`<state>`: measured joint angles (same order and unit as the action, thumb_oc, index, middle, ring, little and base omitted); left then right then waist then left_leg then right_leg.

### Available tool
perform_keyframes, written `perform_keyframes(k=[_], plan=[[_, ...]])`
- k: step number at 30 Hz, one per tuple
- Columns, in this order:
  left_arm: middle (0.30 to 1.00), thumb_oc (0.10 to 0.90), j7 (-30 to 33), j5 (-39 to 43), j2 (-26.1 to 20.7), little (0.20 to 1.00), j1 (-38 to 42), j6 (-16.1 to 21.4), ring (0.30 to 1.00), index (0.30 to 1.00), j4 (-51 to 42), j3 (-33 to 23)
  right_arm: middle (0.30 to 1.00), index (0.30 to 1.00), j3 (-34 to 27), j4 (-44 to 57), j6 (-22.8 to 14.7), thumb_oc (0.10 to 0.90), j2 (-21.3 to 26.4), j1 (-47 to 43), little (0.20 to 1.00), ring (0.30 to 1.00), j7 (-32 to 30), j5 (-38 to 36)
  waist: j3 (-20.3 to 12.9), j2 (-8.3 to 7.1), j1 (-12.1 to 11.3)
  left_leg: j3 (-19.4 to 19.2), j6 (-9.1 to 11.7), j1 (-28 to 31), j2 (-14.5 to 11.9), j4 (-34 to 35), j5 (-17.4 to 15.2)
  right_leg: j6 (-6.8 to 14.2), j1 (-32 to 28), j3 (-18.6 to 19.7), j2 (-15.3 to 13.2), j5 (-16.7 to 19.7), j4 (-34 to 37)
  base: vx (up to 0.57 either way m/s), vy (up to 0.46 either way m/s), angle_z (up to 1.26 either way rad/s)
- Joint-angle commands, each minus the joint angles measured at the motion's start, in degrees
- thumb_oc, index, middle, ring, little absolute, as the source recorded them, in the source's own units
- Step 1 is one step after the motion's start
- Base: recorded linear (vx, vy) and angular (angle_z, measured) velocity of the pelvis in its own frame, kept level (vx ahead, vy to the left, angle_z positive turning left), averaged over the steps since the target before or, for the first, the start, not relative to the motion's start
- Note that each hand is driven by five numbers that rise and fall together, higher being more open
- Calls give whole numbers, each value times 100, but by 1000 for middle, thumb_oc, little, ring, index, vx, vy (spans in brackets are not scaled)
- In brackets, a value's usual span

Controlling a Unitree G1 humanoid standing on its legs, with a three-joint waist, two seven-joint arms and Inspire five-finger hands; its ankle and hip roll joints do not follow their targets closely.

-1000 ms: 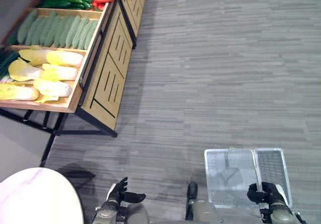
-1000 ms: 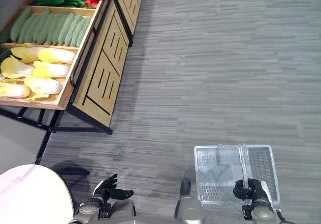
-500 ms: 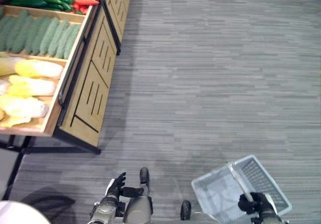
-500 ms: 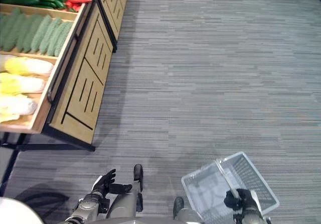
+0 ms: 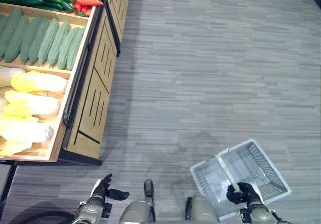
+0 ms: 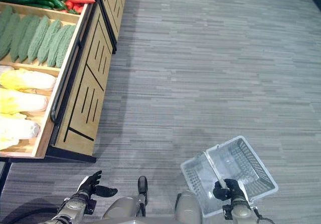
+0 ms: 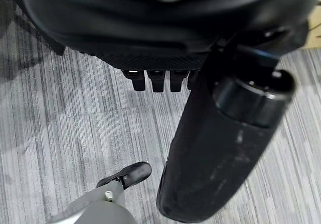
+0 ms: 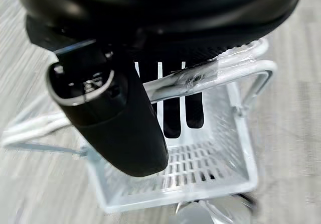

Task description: Get the vegetables into the basket

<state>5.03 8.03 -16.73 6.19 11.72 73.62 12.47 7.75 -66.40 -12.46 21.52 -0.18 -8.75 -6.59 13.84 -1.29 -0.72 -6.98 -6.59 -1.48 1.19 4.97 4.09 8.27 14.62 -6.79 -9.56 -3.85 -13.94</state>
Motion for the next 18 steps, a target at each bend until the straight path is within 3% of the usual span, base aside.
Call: perform_keyframes(k=[1, 2, 5, 9, 10, 12, 13, 14, 15, 16, 17, 18], plan=[[1000, 900, 74, 2, -107, 1000, -29, 148, 1000, 1000, -129, -205, 300, 300, -156, 64, -89, 400, 366, 55, 300, 300, -85, -48, 182, 5, 35, 177, 828, 250, -212, -367, -540, 228, -80, 68, -48, 1193, 938, 473, -160, 48], [1000, 900, 73, -40, -77, 1000, -34, 155, 1000, 1000, -81, -233, 300, 300, -184, 20, -83, 400, 347, 115, 300, 300, -75, -56, 155, -16, 154, 350, 883, 453, -196, -360, -657, 347, 123, 337, -58, 1443, 1352, 369, -125, 45], [1000, 900, 26, -56, -10, 1000, -83, 143, 1000, 1000, -34, -221, 300, 300, -240, -82, -48, 400, 321, 281, 300, 300, -5, -51, 69, 0, 253, 670, 962, 760, -254, -390, -787, 378, 77, 573, -18, 1459, 1260, 425, -182, 68], [1000, 900, 41, -14, 102, 1000, -146, 153, 1000, 1000, 0, -219, 300, 300, -242, -264, -36, 400, 388, 246, 300, 300, 43, -58, -18, 39, 230, 773, 1050, 840, -342, -627, -791, 256, -52, 369, 41, 1502, 1134, 244, -164, 76], [1000, 900, 50, 39, 109, 1000, -153, 146, 1000, 1000, 21, -227, 300, 300, -259, -304, -49, 400, 462, 277, 300, 300, 82, -79, -100, 93, 208, 950, 1198, 871, -498, -767, -609, 114, -103, 238, 167, 1263, 936, 271, -276, 13], [1000, 900, 50, 53, 120, 1000, -149, 133, 1000, 1000, 15, -219, 300, 300, -278, -301, -56, 400, 487, 271, 300, 300, 79, -110, -117, 120, 207, 1017, 1255, 842, -551, -870, -513, 59, -129, 170, 208, 1161, 841, 243, -244, 26], [1000, 900, 32, 32, 138, 1000, -164, 122, 1000, 1000, -8, -173, 300, 300, -299, -248, -74, 400, 584, 288, 300, 300, 100, -173, -128, 160, 213, 1210, 1390, 692, -593, -1362, -160, -87, -236, 76, 282, 955, 695, 226, -225, 34], [1000, 900, 32, 32, 139, 1000, -164, 122, 1000, 1000, -8, -173, 300, 300, -299, -248, -74, 400, 584, 288, 300, 300, 100, -173, -128, 161, 215, 1212, 1390, 690, -593, -1363, -160, -87, -236, 74, 281, 954, 695, 218, -255, 44], [1000, 900, 27, 13, 137, 1000, -149, 109, 1000, 1000, -36, -151, 300, 300, -310, -193, -90, 400, 646, 298, 300, 300, 106, -192, -85, 144, 202, 1202, 1462, 494, -596, -1778, 45, -154, -323, 18, 287, 852, 636, 147, -244, 42], [1000, 900, 46, 42, 144, 1000, -105, 104, 1000, 1000, -105, -107, 300, 300, -296, -115, -101, 400, 727, 292, 300, 300, 90, -208, 16, 60, 194, 1004, 1518, 49, -623, -2574, 278, -306, -493, -64, 276, 690, 614, 257, -430, 61], [1000, 900, 70, 159, 166, 1000, -51, 97, 1000, 1000, -129, -93, 300, 300, -338, -143, -96, 400, 748, 319, 300, 300, 47, -268, 110, -4, 181, 507, 1476, -283, -853, -2915, 436, -413, -717, -253, 262, 527, 594, 192, -332, 47], [1000, 900, 70, 159, 166, 1000, -51, 97, 1000, 1000, -129, -93, 300, 300, -338, -143, -96, 400, 748, 319, 300, 300, 47, -268, 111, -3, 181, 508, 1476, -283, -853, -2917, 435, -413, -717, -253, 263, 527, 594, 222, -297, 63]])
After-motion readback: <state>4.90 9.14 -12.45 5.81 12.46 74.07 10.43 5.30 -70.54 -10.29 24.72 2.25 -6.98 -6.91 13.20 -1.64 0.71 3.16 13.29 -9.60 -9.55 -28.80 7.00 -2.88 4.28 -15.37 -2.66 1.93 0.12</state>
